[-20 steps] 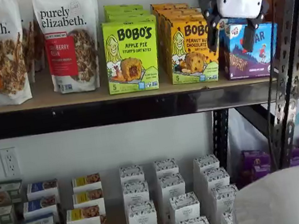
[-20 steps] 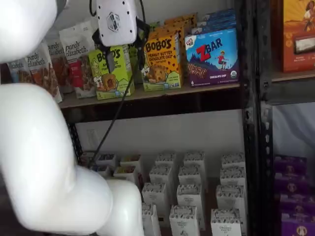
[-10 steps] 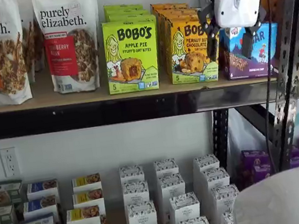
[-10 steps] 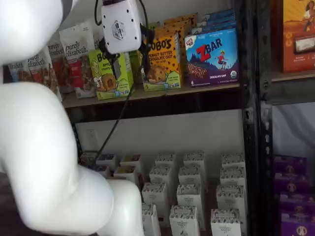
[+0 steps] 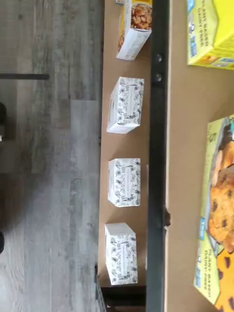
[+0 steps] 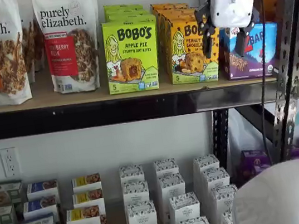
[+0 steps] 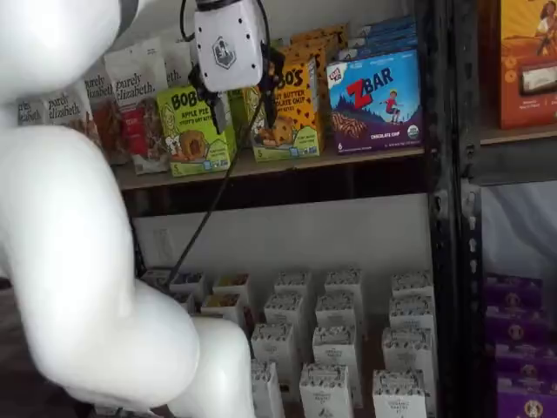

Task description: Pick up the orange box on the top shelf, the fifth box from the left

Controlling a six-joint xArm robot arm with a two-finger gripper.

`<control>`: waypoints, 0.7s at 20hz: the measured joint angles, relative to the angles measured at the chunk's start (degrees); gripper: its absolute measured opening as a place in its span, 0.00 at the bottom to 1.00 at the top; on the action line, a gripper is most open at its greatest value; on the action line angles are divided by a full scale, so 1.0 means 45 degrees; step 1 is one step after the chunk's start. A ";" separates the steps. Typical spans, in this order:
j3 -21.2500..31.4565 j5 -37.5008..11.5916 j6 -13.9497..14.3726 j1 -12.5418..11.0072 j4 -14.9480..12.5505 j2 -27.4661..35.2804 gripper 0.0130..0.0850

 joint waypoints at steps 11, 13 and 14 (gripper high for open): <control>-0.0540 -0.1065 -0.0105 -0.0037 -0.0245 0.0965 1.00; -0.0702 -0.1222 0.0097 0.0187 -0.0462 0.1179 1.00; -0.0756 -0.1347 0.0159 0.0245 -0.0453 0.1266 1.00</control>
